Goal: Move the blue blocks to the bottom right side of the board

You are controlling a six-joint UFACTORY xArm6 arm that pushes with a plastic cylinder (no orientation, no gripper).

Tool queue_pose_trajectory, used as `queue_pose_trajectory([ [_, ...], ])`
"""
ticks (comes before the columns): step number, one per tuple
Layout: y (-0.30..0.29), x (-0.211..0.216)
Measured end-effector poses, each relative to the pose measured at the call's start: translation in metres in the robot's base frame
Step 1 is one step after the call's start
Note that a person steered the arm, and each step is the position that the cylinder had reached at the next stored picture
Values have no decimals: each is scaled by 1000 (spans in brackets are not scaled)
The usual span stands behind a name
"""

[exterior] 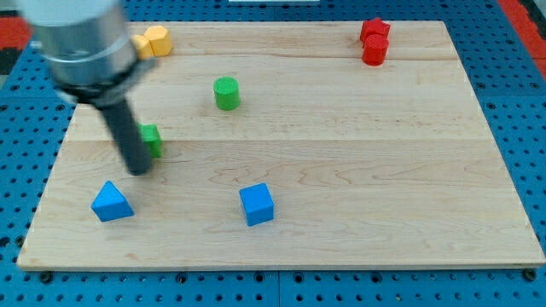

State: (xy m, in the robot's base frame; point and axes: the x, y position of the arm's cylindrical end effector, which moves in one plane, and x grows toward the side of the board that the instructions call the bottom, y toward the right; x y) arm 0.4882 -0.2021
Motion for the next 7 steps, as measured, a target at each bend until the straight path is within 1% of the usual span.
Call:
queue_pose_trajectory([
  [1, -21, 2],
  [2, -54, 37],
  [3, 20, 71],
  [4, 64, 84],
  [5, 91, 100],
  [6, 119, 89],
  [7, 106, 79],
])
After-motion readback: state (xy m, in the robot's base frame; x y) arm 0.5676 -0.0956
